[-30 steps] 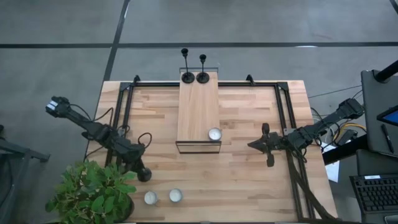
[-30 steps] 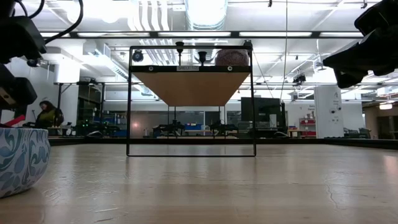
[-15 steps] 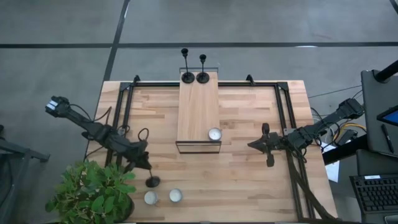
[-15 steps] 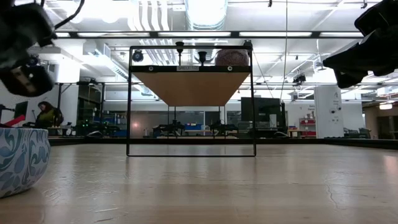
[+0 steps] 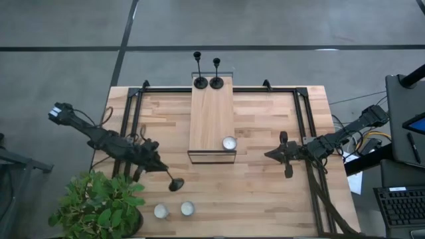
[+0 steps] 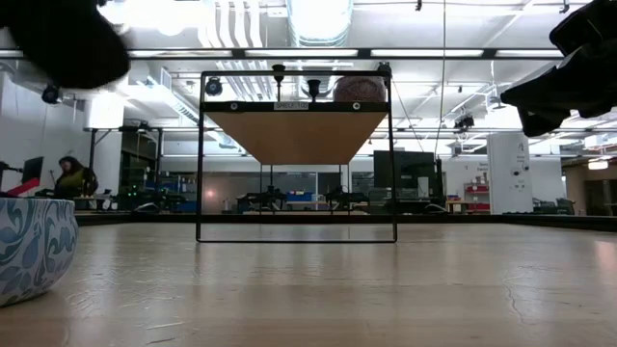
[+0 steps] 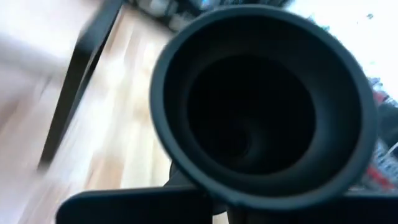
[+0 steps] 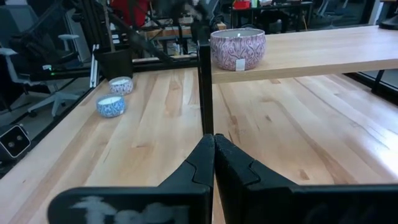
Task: Pick & Place candle stick holders
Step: Put the black candle holder on the shelf
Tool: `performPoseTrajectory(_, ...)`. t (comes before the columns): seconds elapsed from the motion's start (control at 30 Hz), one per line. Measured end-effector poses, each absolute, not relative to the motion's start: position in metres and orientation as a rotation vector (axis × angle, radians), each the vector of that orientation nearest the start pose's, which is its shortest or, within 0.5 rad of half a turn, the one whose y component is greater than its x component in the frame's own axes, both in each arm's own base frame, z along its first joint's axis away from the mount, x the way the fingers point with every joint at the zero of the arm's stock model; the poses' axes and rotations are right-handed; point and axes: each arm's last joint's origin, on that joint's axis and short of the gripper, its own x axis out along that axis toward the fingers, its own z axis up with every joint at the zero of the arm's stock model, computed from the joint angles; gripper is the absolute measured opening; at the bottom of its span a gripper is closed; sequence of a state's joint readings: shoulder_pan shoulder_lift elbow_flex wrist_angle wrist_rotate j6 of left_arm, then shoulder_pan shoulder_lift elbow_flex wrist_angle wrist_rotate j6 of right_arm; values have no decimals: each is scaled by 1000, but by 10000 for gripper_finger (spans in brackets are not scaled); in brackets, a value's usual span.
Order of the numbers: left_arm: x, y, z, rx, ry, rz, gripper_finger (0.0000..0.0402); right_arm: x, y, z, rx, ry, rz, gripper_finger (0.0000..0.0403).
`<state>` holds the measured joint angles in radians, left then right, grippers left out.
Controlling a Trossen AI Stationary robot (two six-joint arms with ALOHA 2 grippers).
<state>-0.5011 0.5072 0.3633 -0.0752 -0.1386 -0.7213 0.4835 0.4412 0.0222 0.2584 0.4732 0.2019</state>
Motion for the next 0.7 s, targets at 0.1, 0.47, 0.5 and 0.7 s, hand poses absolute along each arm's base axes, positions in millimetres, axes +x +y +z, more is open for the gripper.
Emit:
performPoseTrajectory(0.1, 122, -60, 259, -564, 207, -253, 2, 114, 45, 156, 124, 143, -4, 8)
performPoseTrajectory(0.47, 134, -42, 329, -347, -27, 147, 3, 114, 45, 157, 101, 141, -2, 8)
performPoseTrajectory(0.5, 137, -40, 335, -329, -36, 168, 3, 114, 45, 157, 99, 141, -2, 8)
performPoseTrajectory(0.7, 161, -17, 359, -286, -44, 310, 4, 114, 45, 157, 86, 136, 0, 8)
